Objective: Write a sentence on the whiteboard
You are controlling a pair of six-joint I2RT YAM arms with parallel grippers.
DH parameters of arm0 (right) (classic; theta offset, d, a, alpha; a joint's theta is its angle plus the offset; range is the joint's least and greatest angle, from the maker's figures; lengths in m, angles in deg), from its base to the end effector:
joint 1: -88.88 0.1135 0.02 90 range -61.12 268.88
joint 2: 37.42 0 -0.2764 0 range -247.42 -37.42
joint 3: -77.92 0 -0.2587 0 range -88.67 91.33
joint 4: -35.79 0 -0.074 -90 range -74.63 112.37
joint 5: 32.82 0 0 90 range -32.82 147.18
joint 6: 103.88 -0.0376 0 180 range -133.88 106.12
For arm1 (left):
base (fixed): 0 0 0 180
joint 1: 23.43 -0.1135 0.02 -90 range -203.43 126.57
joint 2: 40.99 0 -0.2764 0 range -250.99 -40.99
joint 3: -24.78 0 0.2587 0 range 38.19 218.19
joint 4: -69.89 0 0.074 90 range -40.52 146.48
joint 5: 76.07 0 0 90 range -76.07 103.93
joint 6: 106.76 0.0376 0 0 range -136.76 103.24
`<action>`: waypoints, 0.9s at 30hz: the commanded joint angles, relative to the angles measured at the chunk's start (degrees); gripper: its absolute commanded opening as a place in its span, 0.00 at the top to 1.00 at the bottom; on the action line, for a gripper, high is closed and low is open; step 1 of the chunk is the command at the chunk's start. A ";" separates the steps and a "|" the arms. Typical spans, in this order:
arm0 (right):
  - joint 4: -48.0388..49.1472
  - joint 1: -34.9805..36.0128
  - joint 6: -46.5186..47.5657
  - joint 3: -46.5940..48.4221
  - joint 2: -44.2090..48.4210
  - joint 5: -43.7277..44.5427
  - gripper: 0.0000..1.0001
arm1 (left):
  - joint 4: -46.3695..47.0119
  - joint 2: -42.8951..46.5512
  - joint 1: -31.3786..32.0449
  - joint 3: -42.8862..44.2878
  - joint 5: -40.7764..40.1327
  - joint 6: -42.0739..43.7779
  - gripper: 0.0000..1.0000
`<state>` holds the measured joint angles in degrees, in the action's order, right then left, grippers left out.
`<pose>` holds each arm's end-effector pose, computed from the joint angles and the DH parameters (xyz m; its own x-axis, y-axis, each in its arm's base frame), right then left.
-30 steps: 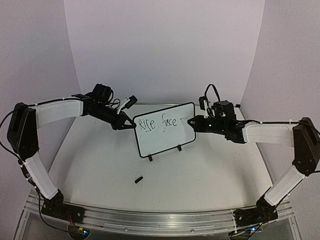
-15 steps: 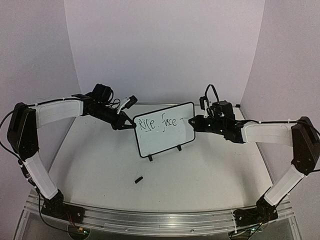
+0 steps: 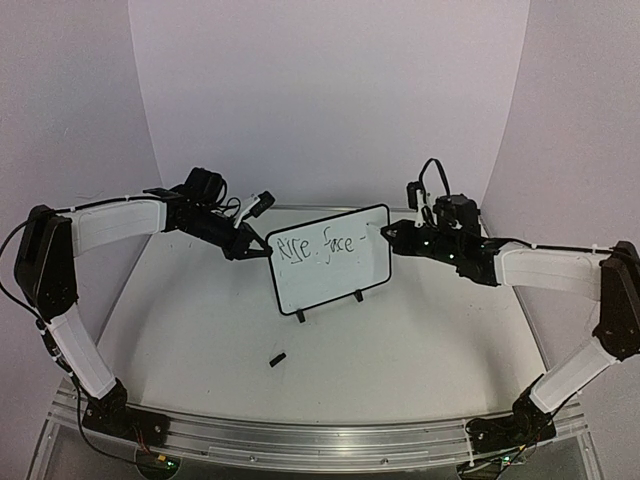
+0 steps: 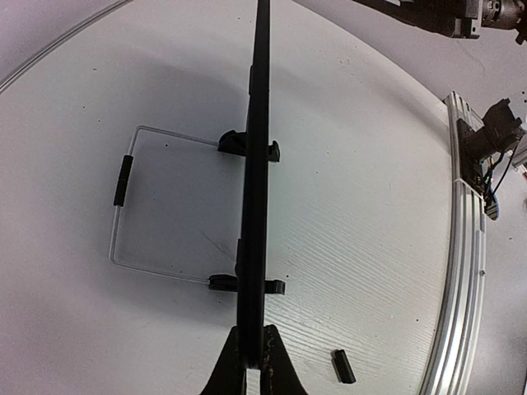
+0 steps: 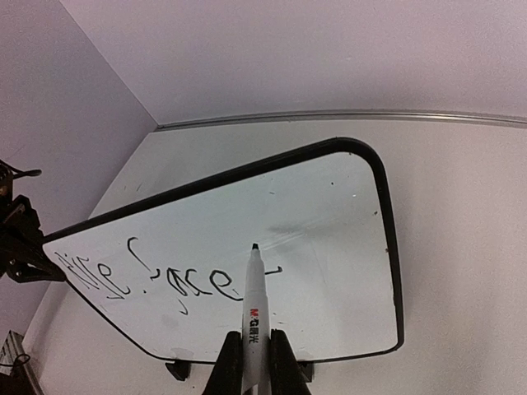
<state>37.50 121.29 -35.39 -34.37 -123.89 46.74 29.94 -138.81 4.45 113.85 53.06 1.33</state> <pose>0.2952 0.1955 0.2736 -0.4772 0.1242 -0.8700 -0.5357 0.7437 0.4000 0.3260 -0.1993 0.2705 -0.4043 0.4864 -0.7746 0.9010 0.3576 -0.2457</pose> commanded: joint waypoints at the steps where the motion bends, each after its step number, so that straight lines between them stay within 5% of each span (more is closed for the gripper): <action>1: 1.49 -0.24 -0.10 2.76 -0.59 -1.76 1.00 | -6.85 -2.99 1.21 -0.80 -4.32 2.48 1.00; 27: 3.08 -0.24 -1.80 -1.53 -4.78 -1.58 1.00 | -6.92 -3.25 1.19 -0.75 -4.33 2.59 1.00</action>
<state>38.67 121.26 -36.08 -34.43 -127.85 44.73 29.95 -138.84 4.45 113.85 52.99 1.33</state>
